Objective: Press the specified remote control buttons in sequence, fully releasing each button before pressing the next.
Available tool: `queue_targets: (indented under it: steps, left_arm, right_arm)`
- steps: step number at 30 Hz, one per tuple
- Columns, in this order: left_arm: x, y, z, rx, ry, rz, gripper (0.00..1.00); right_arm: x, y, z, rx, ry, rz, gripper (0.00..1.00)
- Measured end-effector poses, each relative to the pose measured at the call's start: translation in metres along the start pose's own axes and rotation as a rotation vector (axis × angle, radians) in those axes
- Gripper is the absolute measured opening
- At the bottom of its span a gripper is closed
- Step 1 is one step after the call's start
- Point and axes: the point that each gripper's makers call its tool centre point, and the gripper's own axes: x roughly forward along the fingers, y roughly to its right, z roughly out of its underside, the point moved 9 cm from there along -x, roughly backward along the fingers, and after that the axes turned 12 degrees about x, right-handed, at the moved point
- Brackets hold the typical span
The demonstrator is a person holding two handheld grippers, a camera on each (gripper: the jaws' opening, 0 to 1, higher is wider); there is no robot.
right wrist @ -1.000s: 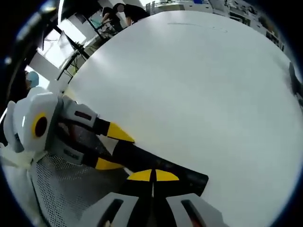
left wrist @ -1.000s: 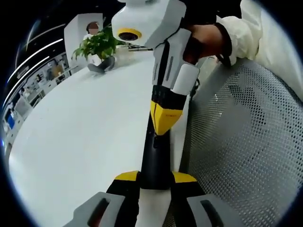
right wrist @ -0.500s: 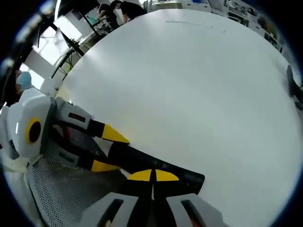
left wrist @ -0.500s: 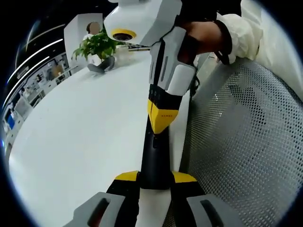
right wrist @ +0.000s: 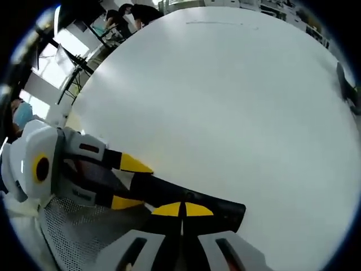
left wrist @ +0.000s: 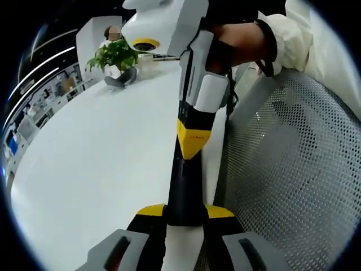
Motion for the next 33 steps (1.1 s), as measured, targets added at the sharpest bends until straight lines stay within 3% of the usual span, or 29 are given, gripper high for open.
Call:
queue_targets:
  steps: [2, 5, 8, 16, 24, 26, 33]
  left_arm:
    - [0.000, 0.000, 0.000, -0.002, 0.001, 0.001, 0.24]
    - [0.000, 0.000, 0.000, -0.001, 0.002, 0.001, 0.24]
    - [0.000, 0.000, 0.000, -0.003, 0.002, 0.001, 0.24]
    - [-0.001, 0.000, 0.000, -0.001, 0.003, 0.000, 0.25]
    - [0.000, 0.000, 0.000, 0.003, -0.001, -0.001, 0.25]
    - [0.000, -0.001, 0.001, -0.016, 0.002, 0.002, 0.25]
    - [0.000, -0.002, 0.001, -0.007, 0.004, -0.002, 0.25]
  right_arm:
    - [0.000, -0.001, 0.003, -0.024, -0.036, 0.016, 0.00]
    - [0.000, -0.004, 0.006, -0.051, -0.029, 0.019, 0.00]
    - [-0.002, -0.003, 0.008, -0.035, -0.064, 0.016, 0.00]
    - [0.002, -0.006, 0.013, -0.042, -0.065, 0.006, 0.00]
    - [0.006, -0.011, 0.014, -0.060, -0.081, 0.057, 0.00]
    - [0.006, -0.014, 0.014, -0.101, -0.065, 0.086, 0.00]
    - [0.005, -0.010, 0.013, -0.055, -0.047, 0.054, 0.00]
